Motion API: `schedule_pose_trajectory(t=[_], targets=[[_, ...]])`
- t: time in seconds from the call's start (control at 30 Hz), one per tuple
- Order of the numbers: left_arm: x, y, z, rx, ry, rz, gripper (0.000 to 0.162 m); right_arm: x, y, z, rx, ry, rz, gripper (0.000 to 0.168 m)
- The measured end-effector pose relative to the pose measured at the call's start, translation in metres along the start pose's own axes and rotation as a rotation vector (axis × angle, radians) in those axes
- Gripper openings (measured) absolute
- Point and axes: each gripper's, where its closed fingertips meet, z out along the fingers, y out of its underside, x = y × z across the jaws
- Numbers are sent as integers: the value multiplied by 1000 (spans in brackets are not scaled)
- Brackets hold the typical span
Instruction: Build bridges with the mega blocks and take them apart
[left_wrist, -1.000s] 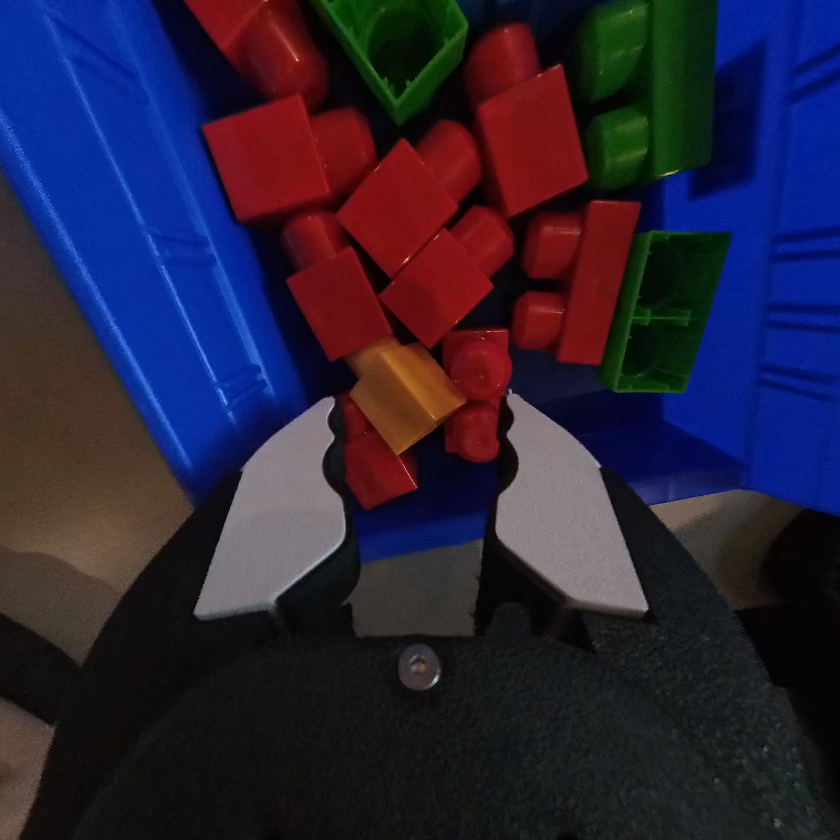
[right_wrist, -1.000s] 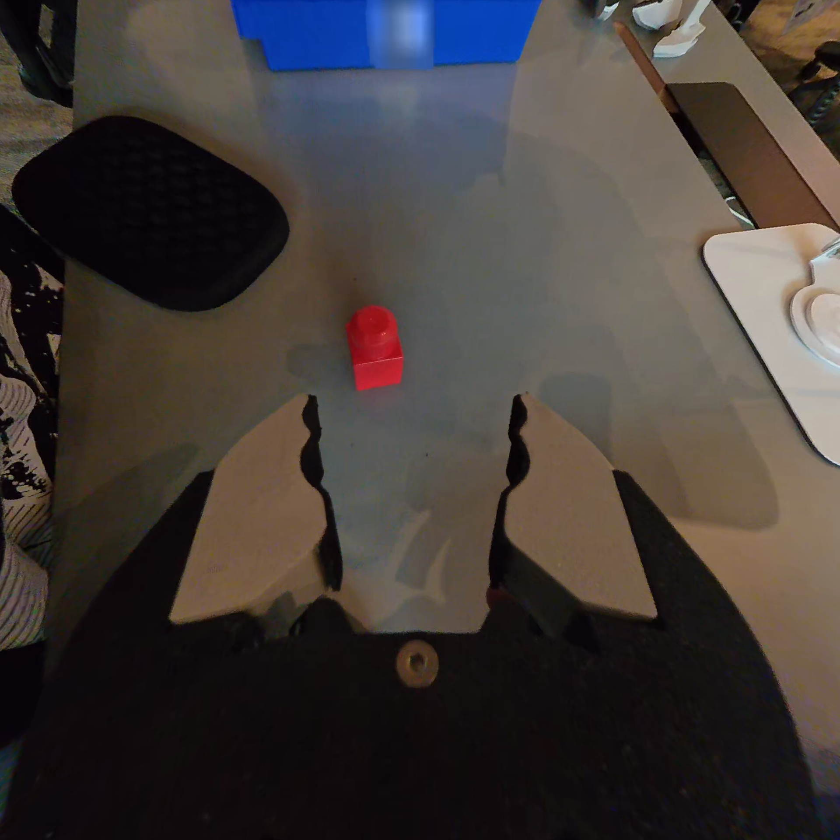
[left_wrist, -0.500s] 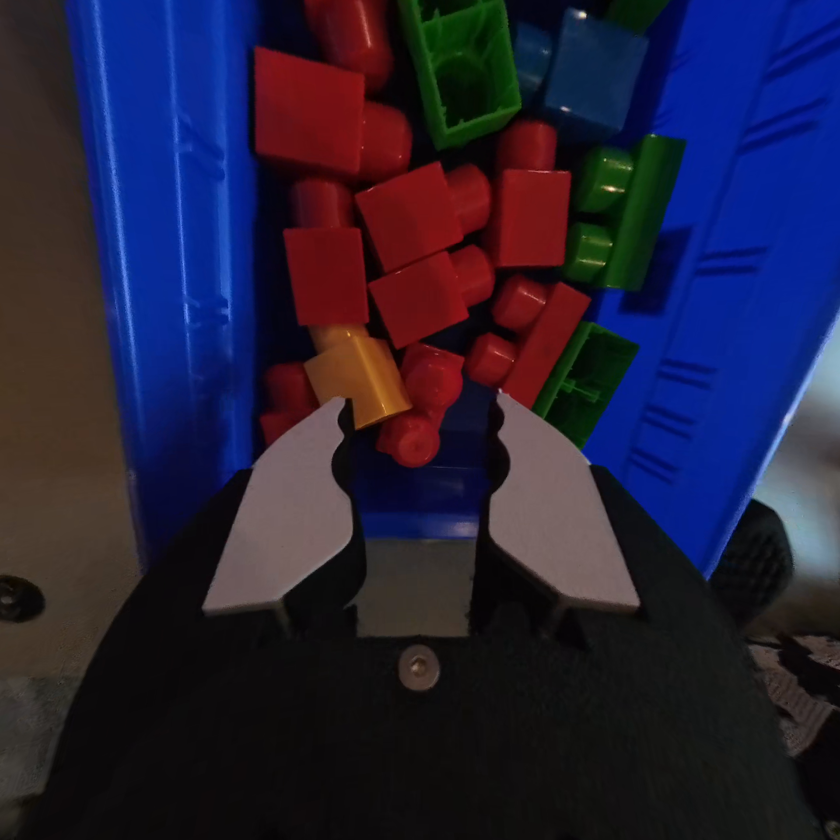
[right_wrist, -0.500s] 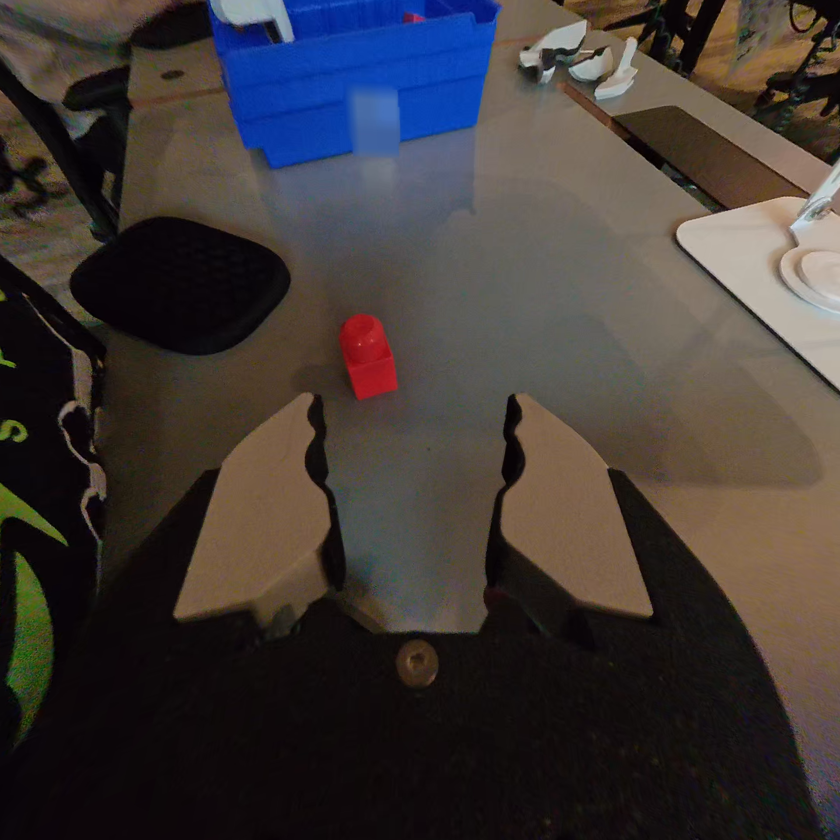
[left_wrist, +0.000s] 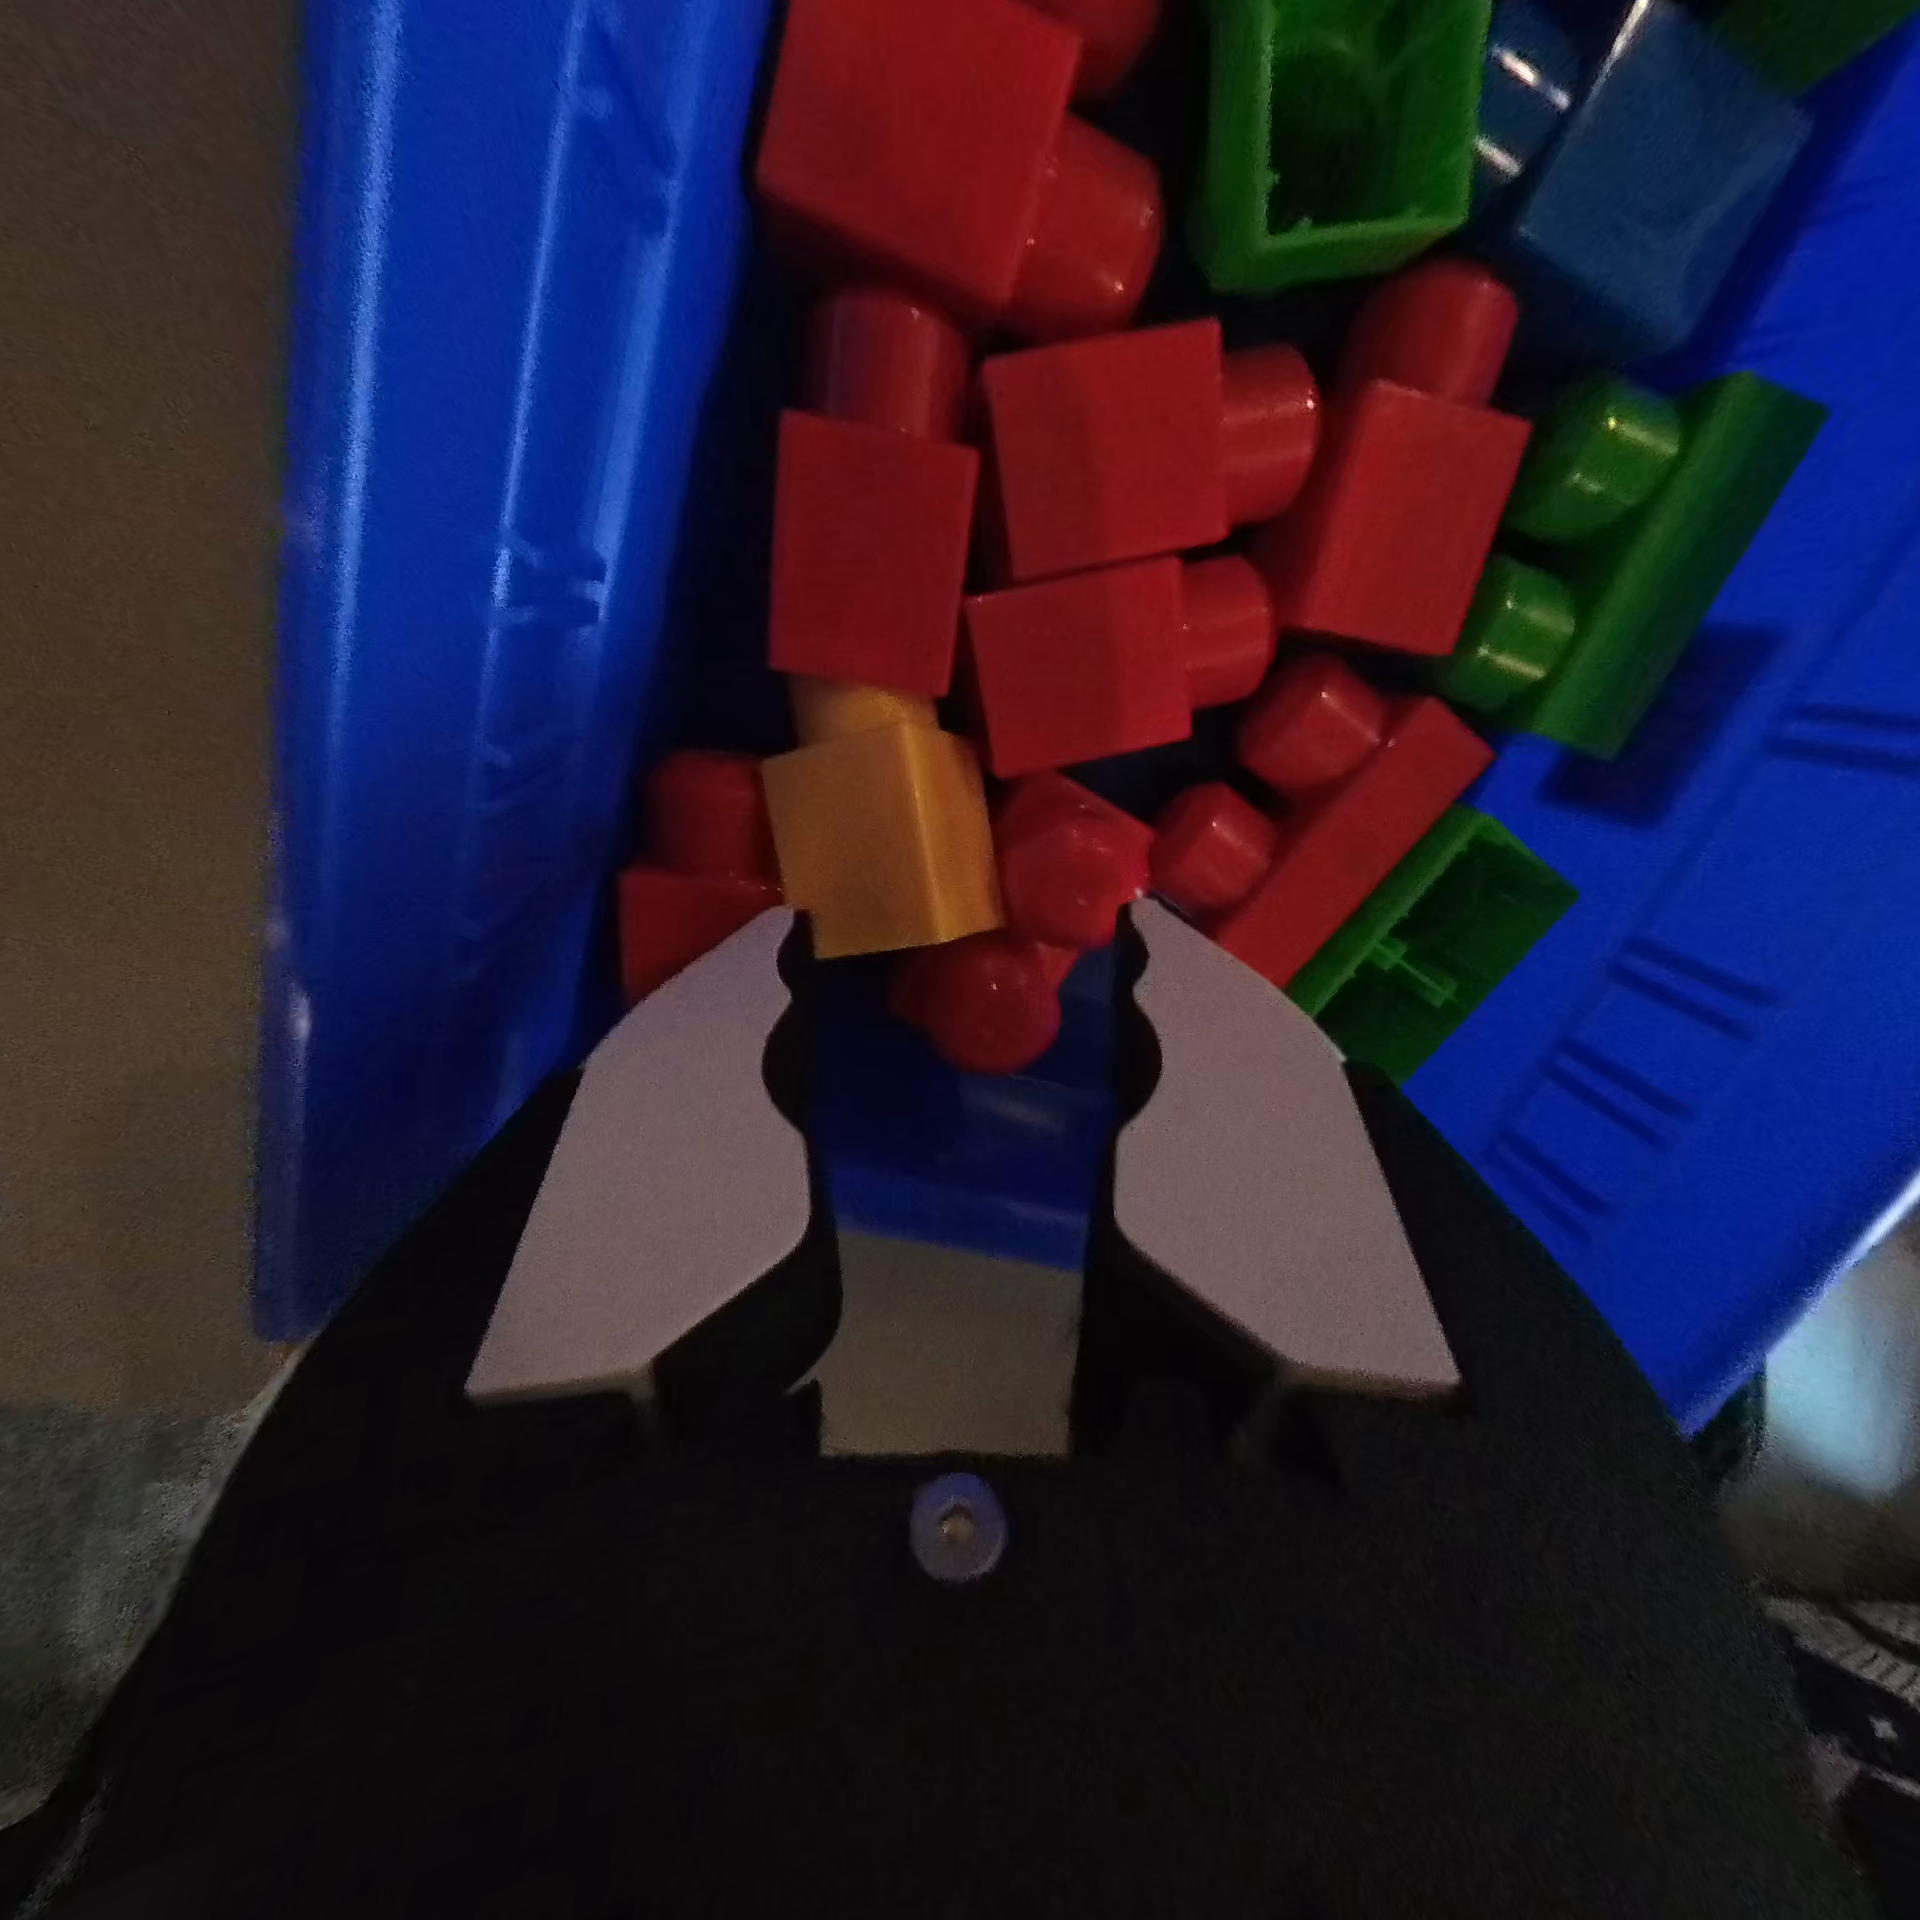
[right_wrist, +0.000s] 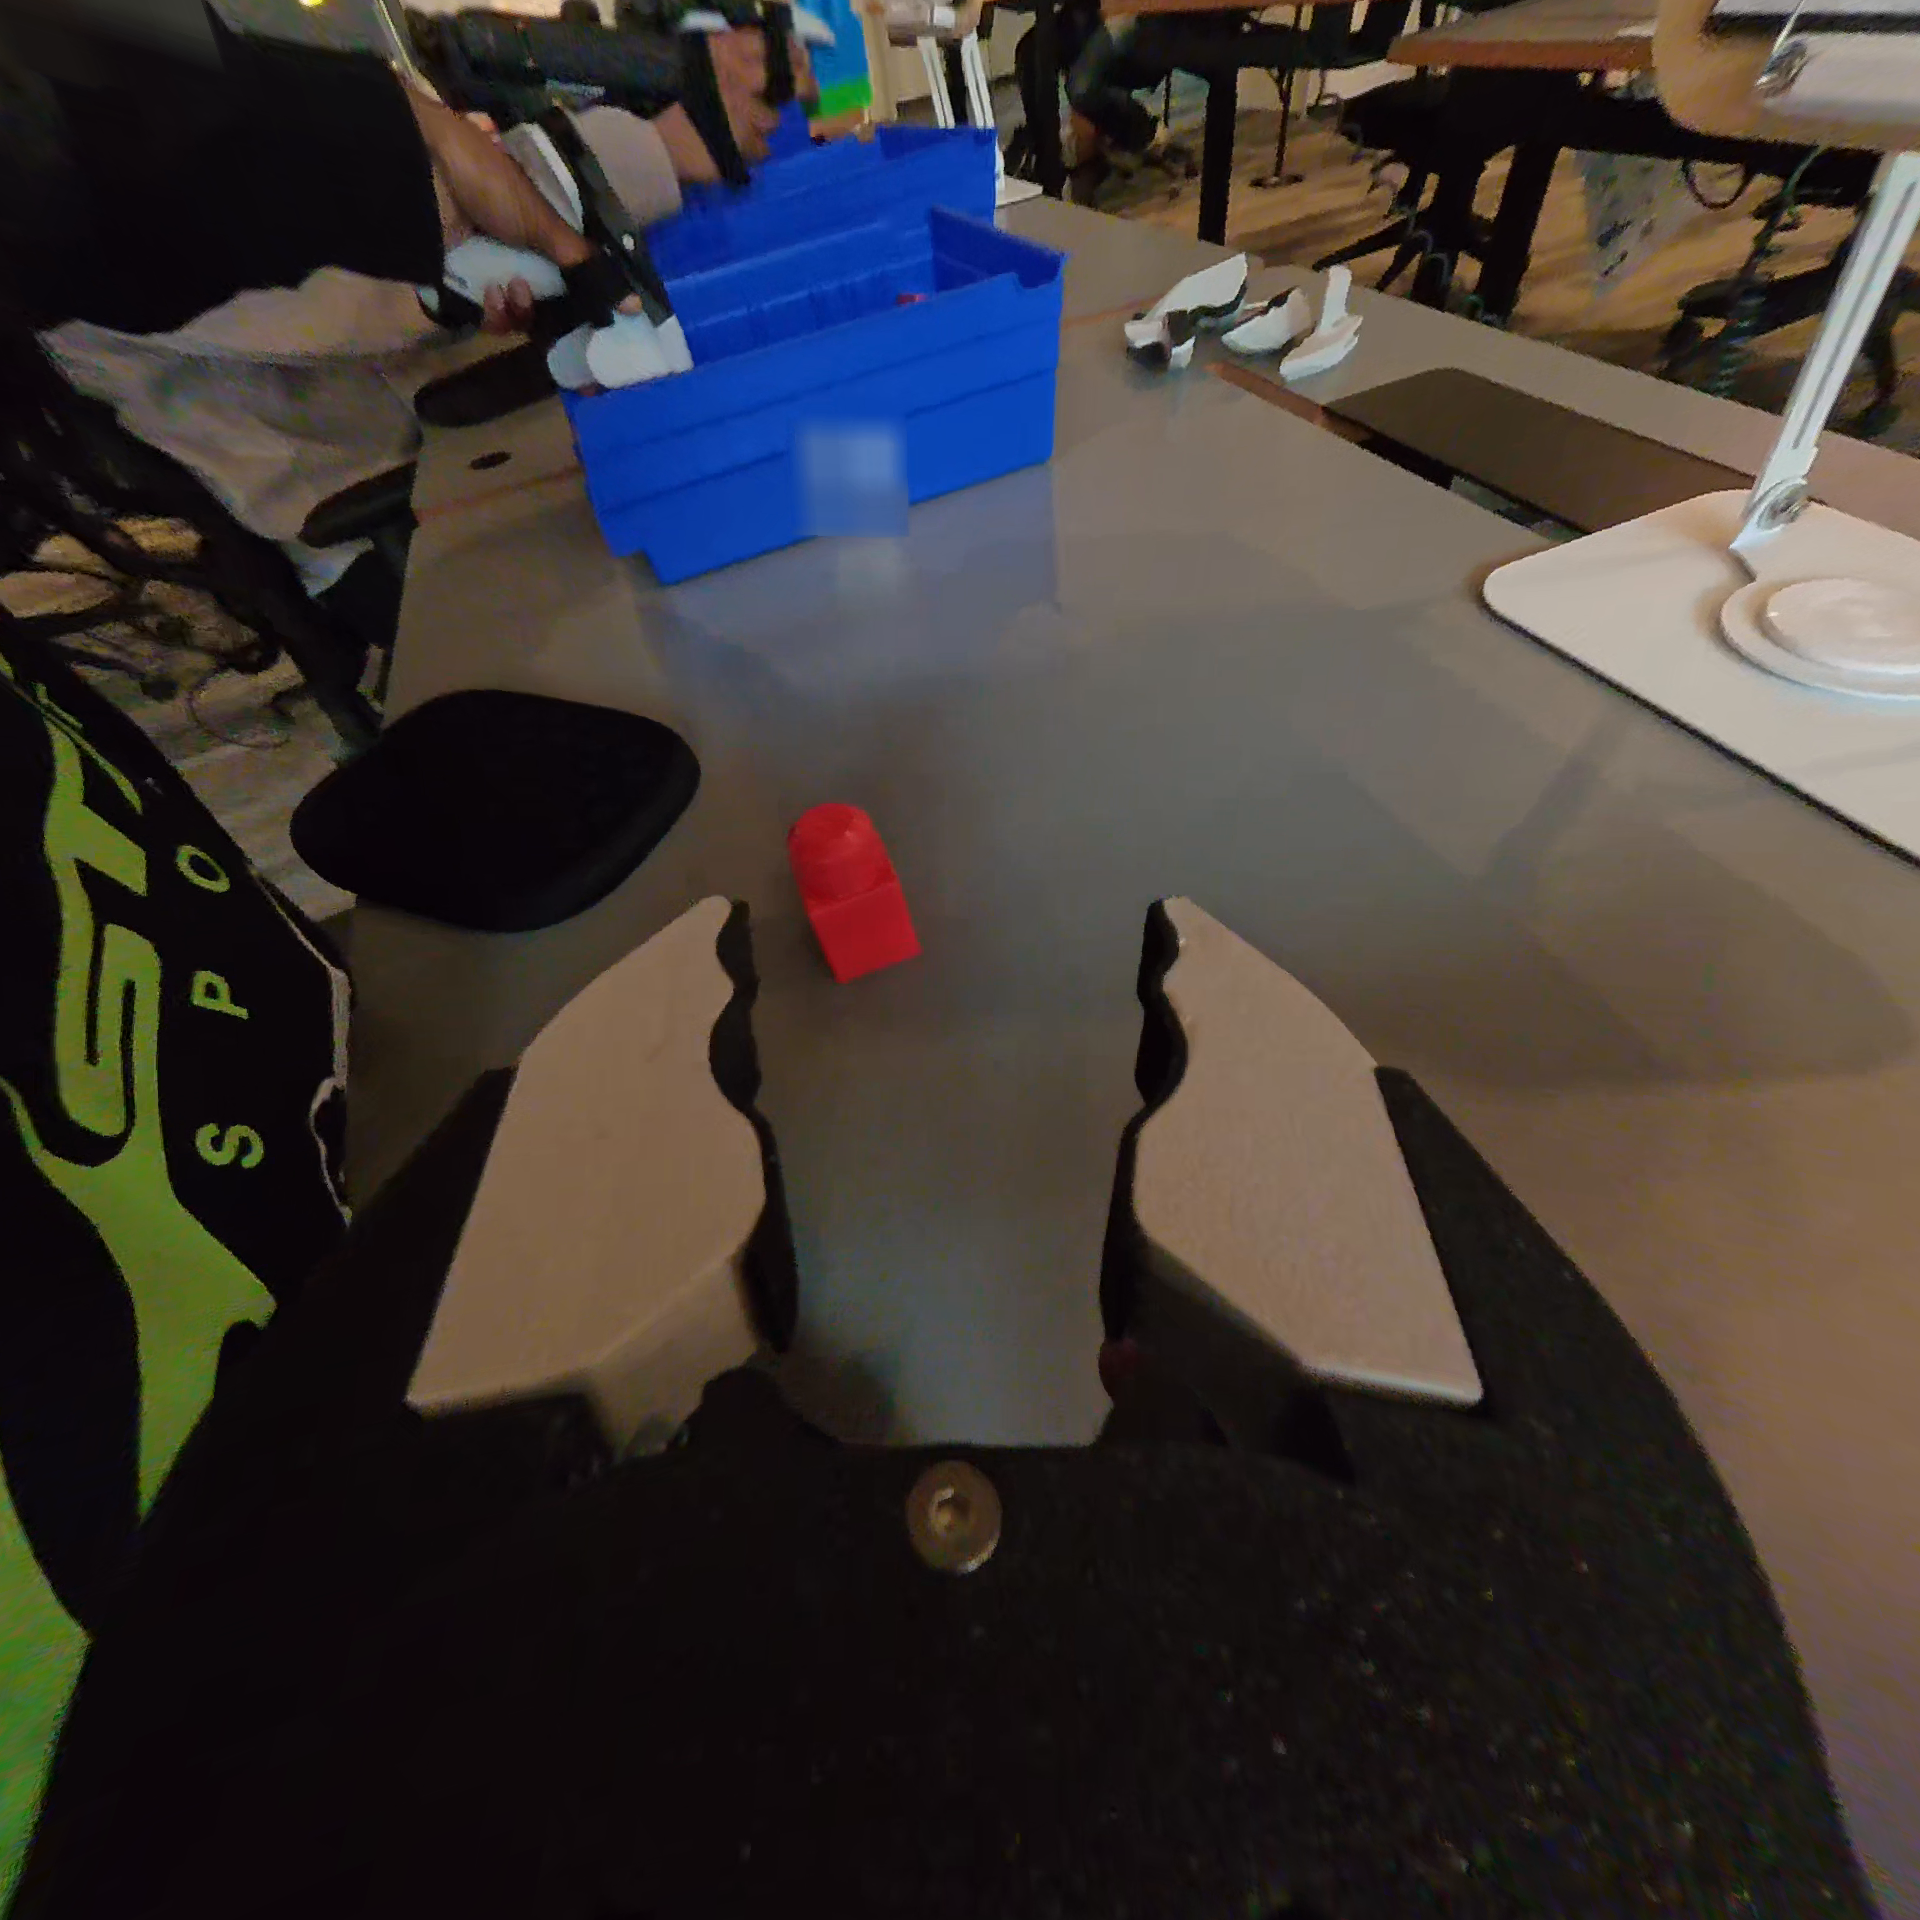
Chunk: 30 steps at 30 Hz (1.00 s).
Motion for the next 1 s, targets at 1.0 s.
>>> schedule_pose_trajectory(t=[1.0], targets=[[-4, -6, 21, 46, 46, 8, 44, 3, -3, -4, 42, 10, 9, 66]])
